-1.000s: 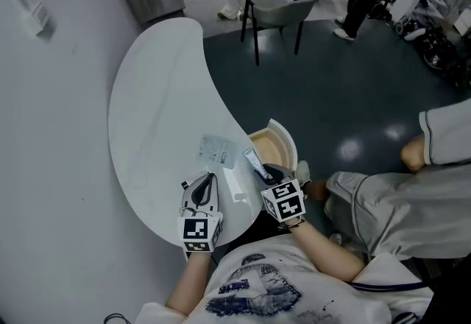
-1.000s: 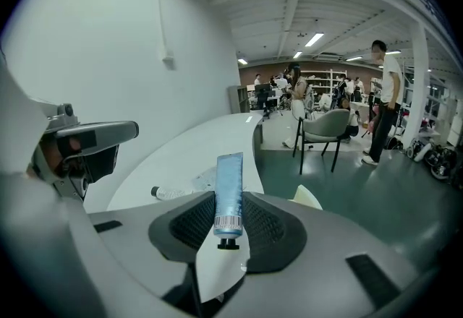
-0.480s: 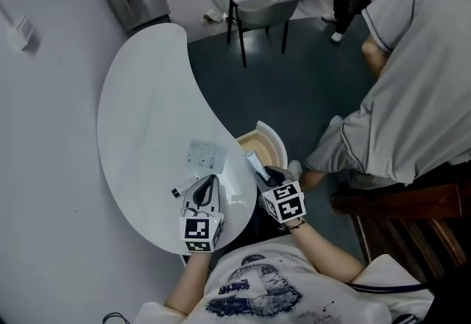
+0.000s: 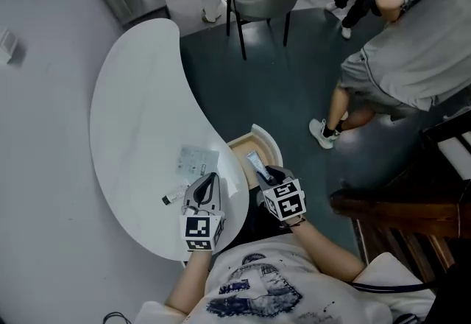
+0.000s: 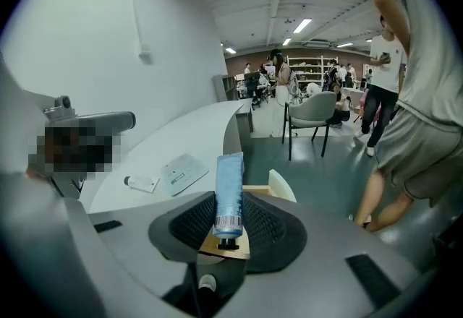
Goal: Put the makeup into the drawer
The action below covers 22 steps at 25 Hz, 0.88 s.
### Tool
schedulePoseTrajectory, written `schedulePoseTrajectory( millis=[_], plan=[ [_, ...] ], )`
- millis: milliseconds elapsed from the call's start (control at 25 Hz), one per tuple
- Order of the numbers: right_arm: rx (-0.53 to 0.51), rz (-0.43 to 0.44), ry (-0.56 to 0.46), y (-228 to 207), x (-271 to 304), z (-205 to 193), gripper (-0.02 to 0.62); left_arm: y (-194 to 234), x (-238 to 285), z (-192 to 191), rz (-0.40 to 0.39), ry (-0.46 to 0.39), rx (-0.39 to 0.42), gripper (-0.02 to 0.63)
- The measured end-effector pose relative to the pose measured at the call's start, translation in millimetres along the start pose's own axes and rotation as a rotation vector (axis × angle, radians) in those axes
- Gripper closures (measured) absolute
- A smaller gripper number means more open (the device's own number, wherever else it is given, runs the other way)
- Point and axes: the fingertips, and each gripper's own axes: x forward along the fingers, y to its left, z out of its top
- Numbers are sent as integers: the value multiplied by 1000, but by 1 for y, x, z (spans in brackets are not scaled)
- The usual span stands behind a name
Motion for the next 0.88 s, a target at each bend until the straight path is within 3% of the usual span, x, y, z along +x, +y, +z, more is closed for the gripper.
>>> schedulePoseTrajectory(
  millis=[520,880],
  plan=[
    [-10,82,120,-43,70,-10,463,18,60,-22,90,70,-31,558],
    [-3,116,186,-52,116,-23,463,28,100,-44,96,120,-51,558]
  ],
)
